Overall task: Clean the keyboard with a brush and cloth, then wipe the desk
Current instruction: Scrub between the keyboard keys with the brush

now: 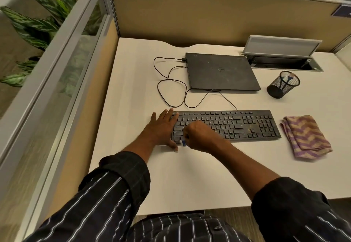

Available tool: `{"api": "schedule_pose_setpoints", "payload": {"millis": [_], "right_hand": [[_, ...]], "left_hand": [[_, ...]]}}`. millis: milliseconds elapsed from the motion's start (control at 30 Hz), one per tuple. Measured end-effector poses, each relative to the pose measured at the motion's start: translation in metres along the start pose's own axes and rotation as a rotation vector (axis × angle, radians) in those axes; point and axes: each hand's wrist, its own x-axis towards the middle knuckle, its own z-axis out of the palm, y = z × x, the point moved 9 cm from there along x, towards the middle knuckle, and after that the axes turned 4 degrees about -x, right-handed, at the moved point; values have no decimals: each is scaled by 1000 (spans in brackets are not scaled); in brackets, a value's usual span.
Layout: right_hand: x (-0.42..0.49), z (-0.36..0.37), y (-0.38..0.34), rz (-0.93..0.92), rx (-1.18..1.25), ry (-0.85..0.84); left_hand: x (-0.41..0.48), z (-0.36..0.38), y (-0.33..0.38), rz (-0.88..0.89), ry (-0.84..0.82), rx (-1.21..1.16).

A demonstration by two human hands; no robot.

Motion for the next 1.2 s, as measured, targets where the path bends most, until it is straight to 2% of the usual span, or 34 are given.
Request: {"api": "schedule_pose_setpoints", "payload": {"millis": [200, 433, 633, 833, 1033, 1200], "right_hand": [[8, -17, -4, -2, 93, 157], [5, 4, -11, 7, 2, -18], [-1, -4, -1, -13, 23, 92], [-24, -10, 54, 178, -13, 79], [-29, -12, 50, 111, 21, 122], [-61, -18, 115, 334, -32, 118]], "left_hand": [[-1, 1, -3, 6, -10, 13], [-1, 0, -7, 16, -3, 21], [3, 1, 0, 27, 9, 34], [9, -4, 14, 42, 35, 103], [25, -5, 41, 74, 45, 145], [38, -6, 63, 111, 61, 130]]}}
